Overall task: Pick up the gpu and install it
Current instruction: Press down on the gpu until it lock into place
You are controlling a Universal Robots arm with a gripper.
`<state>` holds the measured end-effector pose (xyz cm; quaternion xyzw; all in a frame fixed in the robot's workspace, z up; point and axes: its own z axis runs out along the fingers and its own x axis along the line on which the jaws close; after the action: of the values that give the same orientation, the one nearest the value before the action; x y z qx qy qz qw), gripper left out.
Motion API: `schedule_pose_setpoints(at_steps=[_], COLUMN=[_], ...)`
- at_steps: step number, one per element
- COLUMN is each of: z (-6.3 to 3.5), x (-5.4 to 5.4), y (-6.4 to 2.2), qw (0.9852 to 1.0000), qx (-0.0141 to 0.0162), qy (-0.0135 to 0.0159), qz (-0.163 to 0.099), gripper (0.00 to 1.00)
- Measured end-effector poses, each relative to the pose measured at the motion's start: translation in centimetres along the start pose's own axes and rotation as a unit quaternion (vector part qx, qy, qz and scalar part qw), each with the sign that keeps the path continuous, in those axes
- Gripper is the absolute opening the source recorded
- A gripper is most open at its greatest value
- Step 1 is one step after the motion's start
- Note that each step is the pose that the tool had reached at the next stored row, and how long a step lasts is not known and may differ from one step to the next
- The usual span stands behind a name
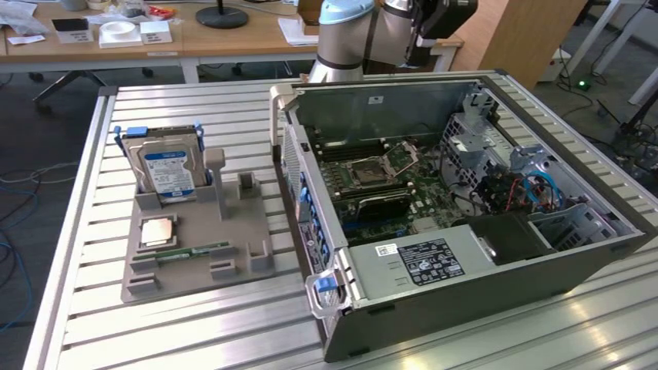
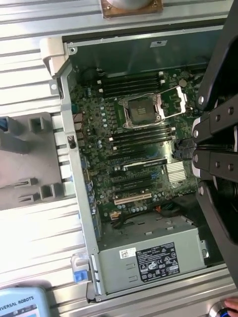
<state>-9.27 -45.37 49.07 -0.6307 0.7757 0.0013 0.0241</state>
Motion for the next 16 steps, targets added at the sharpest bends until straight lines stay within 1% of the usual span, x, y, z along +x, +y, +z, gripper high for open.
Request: schedule_pose_setpoints(at_steps=[2,11,16], z=[0.02,0.03,0.10], x=[-0.03,-0.04,-0.10], y=[0.00,0.01,0.02], qw=[0.9999,0.9999,0.9998], qx=[-0.0004,-0.0005,-0.0009], qy=[-0.0002,-0.0004,-0.0006], qz=[-0.011,-0.013,-0.022], gripper=[0.11,0.11,0.11])
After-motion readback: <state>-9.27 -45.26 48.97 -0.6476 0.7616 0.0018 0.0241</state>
